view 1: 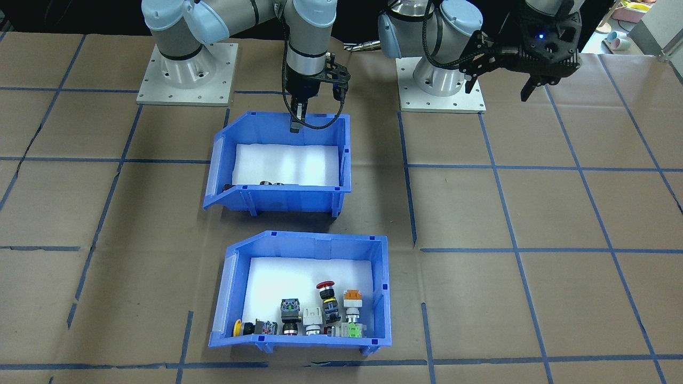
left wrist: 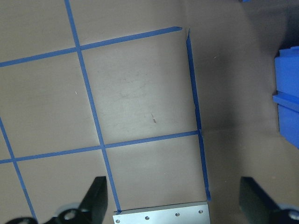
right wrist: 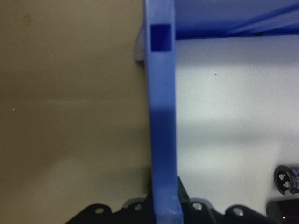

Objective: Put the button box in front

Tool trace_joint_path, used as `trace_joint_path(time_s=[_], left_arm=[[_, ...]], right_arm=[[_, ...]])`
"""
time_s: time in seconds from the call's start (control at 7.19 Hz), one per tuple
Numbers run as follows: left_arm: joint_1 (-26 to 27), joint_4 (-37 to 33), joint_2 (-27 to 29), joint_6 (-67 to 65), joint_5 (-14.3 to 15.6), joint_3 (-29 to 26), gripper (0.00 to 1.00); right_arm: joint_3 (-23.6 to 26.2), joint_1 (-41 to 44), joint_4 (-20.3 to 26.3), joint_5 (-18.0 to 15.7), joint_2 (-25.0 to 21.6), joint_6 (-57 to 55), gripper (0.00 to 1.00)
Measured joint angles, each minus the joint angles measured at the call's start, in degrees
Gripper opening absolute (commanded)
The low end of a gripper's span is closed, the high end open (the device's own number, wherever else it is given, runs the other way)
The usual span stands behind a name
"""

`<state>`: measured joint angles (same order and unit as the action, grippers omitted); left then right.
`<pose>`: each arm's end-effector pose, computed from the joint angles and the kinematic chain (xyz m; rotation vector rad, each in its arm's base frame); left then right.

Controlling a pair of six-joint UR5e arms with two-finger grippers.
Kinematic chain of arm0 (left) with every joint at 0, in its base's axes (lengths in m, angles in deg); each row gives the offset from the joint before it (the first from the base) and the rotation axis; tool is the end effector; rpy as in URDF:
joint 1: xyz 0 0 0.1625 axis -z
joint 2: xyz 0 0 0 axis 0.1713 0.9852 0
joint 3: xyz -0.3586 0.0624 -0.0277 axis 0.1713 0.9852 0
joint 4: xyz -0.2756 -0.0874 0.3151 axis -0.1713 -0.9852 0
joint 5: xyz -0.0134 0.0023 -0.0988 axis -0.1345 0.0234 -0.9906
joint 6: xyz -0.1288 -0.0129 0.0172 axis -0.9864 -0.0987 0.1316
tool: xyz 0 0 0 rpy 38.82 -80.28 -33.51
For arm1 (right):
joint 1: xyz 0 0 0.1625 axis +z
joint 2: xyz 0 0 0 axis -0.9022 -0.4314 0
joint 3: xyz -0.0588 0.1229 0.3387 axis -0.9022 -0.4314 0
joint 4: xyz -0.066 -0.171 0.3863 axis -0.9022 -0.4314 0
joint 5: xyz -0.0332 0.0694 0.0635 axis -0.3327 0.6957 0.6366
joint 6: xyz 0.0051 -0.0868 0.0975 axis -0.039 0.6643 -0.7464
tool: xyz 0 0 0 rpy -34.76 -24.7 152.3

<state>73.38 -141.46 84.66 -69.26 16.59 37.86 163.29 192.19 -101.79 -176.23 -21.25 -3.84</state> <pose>-0.0783 -0.4500 0.4356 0.2719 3.1160 0.0552 0.3549 -0.2806 0.1708 2.0866 -2.0934 -0.0528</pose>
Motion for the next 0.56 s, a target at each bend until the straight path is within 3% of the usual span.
trace_joint_path(time_s=[0.28, 0.56], left_arm=[[1.82, 0.65, -0.21, -0.14, -1.6, -0.21, 0.99], [5.4, 0.58, 0.56, -0.13, -2.9, 0.16, 0.99]], right_arm=[[-0.44, -0.37, 0.09, 0.11, -0.36, -0.16, 1.0], [-4.41, -0.72, 2.17, -0.01, -0.67, -0.43, 1.0]])
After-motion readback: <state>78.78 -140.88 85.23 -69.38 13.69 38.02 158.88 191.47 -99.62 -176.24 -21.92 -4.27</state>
